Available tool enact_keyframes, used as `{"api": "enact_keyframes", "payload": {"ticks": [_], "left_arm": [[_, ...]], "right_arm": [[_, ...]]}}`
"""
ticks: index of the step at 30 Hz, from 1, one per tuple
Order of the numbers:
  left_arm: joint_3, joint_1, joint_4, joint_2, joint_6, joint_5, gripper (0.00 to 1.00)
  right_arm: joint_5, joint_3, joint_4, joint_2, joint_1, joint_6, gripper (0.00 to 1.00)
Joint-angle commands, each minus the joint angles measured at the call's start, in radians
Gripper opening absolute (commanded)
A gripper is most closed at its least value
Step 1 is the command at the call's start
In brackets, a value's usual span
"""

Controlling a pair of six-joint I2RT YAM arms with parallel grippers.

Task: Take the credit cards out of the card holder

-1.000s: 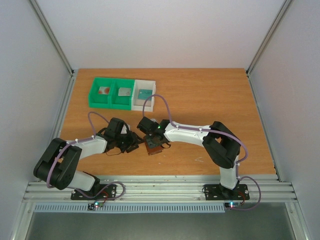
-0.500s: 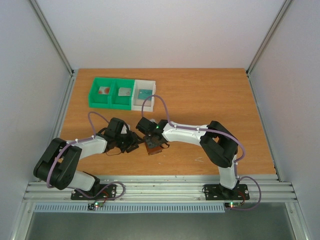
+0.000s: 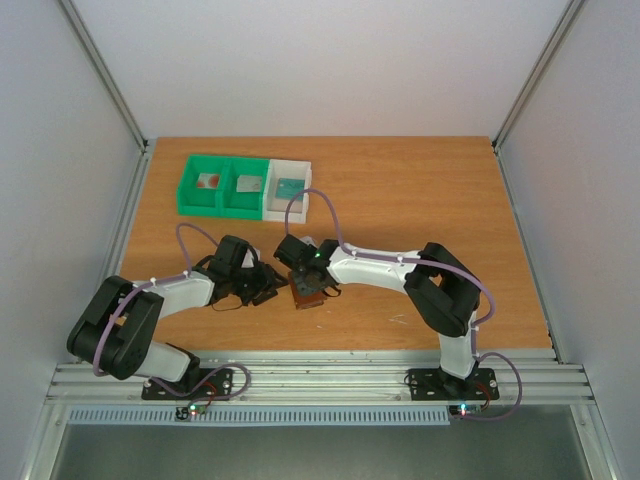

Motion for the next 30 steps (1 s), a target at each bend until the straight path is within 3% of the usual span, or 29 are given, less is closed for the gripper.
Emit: {"api": "enact_keyframes", "payload": {"ticks": [1,11,18,23,30], "left_arm": [[0.013,-0.004,-0.051,-0.022,0.019,-0.033,0.47],[0.121,-0.013,-0.322,-0.146,0.172,-0.113,0.66],[0.131,-0.015,-0.313,-0.203,0.239,-0.045,0.77],[0.103,-0.018,-0.268,-0.188,0.241,-0.028,0.77],[0.103,-0.032,-0.279,-0.129,0.240,-0.067,0.71]], "right_arm": [[-0.033,-0.020,0.009,-0.098,0.005,0.022,0.01],[-0.143,-0.147,0.139,-0.337,-0.005,0.070,0.01],[-0.248,-0.184,0.224,-0.396,-0.025,0.111,0.01],[-0.257,-0.221,0.241,-0.403,-0.054,0.143,0.01],[-0.134,-0.287,0.143,-0.438,-0.136,0.164,0.01]]}}
